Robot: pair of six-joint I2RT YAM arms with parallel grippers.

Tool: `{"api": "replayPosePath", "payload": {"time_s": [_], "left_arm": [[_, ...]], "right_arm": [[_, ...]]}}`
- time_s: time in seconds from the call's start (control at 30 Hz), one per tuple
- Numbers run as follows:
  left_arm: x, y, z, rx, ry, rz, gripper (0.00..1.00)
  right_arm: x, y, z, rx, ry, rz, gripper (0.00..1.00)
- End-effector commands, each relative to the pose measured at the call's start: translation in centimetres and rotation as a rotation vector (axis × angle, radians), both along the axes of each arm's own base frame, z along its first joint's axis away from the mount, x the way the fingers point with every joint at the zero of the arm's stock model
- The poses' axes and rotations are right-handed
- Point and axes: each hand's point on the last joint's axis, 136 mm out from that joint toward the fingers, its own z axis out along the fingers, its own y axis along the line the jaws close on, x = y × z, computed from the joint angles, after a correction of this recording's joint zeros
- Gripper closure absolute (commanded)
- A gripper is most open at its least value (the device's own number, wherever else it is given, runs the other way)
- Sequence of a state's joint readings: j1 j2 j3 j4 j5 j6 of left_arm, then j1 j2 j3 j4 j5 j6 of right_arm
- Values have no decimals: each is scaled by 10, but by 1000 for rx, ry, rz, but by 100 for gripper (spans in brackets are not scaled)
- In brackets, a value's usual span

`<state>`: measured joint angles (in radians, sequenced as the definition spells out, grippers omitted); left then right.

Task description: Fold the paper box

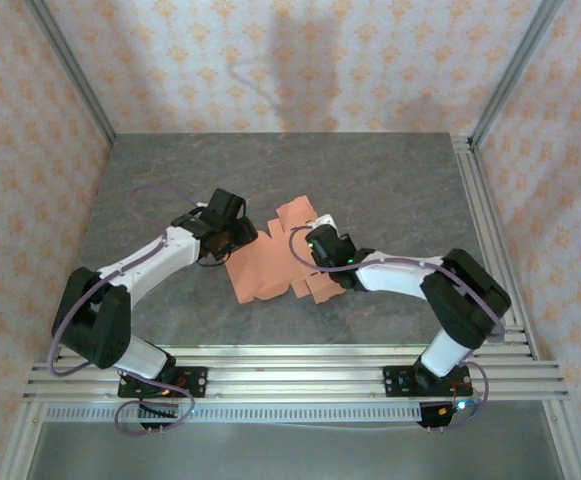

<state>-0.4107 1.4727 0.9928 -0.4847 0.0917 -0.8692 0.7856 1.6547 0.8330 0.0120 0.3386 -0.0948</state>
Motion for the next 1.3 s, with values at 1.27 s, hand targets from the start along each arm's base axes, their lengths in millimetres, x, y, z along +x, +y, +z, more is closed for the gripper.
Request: {"api": "replayPosePath", "payload": {"time_s": [1.27], "left_arm": [[-25,42,-7,47,53,45,21]], "right_arm": [[6,51,-27,-532,-86,129,100]]}}
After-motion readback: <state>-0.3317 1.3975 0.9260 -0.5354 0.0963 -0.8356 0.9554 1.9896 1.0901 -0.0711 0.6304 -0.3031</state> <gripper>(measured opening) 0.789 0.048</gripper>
